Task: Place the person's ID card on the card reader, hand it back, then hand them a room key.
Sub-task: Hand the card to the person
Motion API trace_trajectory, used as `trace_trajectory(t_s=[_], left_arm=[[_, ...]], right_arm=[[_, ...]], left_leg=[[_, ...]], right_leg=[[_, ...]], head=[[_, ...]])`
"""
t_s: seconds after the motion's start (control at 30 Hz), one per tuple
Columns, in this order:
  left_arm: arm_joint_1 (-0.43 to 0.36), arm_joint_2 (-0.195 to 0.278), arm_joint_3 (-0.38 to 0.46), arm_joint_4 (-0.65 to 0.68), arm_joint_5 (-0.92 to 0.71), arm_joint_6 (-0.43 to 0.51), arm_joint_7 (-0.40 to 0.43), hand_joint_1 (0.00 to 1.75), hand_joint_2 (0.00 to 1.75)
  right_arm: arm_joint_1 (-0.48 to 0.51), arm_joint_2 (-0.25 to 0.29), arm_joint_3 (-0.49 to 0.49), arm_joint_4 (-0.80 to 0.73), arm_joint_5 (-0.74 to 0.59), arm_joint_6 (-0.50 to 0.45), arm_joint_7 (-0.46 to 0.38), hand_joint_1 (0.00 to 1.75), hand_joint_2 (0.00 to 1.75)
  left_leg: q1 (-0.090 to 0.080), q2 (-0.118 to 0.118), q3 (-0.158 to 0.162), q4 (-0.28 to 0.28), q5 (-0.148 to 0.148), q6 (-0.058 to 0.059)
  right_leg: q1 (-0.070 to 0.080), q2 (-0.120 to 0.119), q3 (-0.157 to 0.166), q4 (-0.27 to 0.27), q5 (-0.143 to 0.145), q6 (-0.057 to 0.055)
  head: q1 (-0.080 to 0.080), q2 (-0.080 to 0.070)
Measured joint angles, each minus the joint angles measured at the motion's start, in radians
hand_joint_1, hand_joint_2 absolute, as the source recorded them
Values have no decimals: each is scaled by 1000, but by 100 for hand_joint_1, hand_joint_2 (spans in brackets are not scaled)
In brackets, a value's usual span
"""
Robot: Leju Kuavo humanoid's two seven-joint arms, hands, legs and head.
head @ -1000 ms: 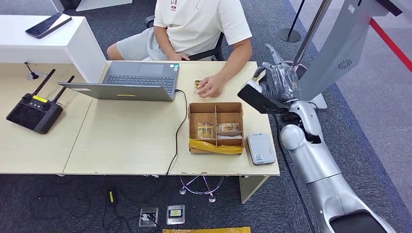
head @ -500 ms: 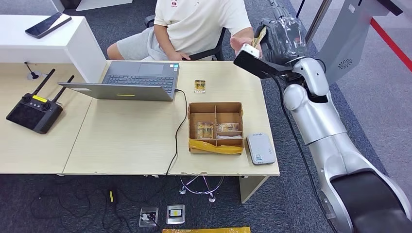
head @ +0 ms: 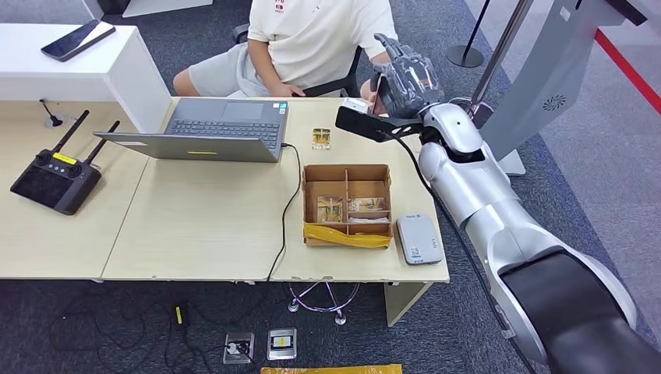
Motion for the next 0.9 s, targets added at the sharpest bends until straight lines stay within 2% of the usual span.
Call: trace_trajectory(t_s=[0.03,0.07,0.2,0.3,0.37,0.47,0.57,0.63,0.73,0.83,0.9], left_arm=[[0,1,0,0,0,-1,0,0,175],[0,2,0,0,0,-2,0,0,175],[1,7,0,0,5,-3,0,0,175],[4,8,0,0,8,-1,0,0,175],[7,8,0,0,14,4,-4,0,175],[17,8,0,0,28,22,-14,0,175],[25,6,0,0,55,45,-17,0,175],[30,4,0,0,83,61,-16,0,175],[42,0,3,0,120,76,-8,0,175],[48,-3,5,0,150,81,9,0,175],[50,-5,9,0,168,84,21,0,175]], right_arm=[[0,1,2,9,0,0,0,53,175],[0,2,5,17,0,-2,1,35,175],[1,2,19,40,0,-21,6,0,175],[2,2,26,56,1,-51,4,0,175],[3,2,28,64,-8,-108,-12,0,175],[4,-5,28,66,-38,-266,-57,0,175],[24,-39,21,36,-89,-396,-81,0,175],[60,-89,-5,-15,-168,-444,-77,0,175],[122,-190,-83,-83,-343,-465,-87,0,175],[174,-291,-188,-95,-490,-471,-147,0,175],[213,-350,-278,-92,-538,-471,-198,0,175]], left_leg=[[0,0,0,0,0,0],[0,0,0,0,0,0],[0,0,0,0,0,0],[0,0,0,0,0,0],[0,1,0,0,0,0],[0,1,1,0,0,0],[0,1,2,1,0,0],[0,-1,3,1,0,0],[-1,-2,4,1,-1,1],[-2,-1,3,3,-2,3],[-2,-1,3,4,-3,4]], right_leg=[[0,0,0,0,0,0],[0,0,0,0,0,0],[0,1,0,0,0,0],[0,1,0,0,0,0],[0,1,0,0,0,0],[0,2,-1,0,0,0],[0,2,-1,-1,0,0],[0,0,1,-3,0,0],[0,-2,3,-4,0,0],[-1,-1,3,-5,1,2],[-2,-1,4,-5,1,2]], head=[[0,0],[0,0],[0,0],[0,0],[0,0],[0,0],[0,0],[0,0],[0,0],[0,0],[0,0]])
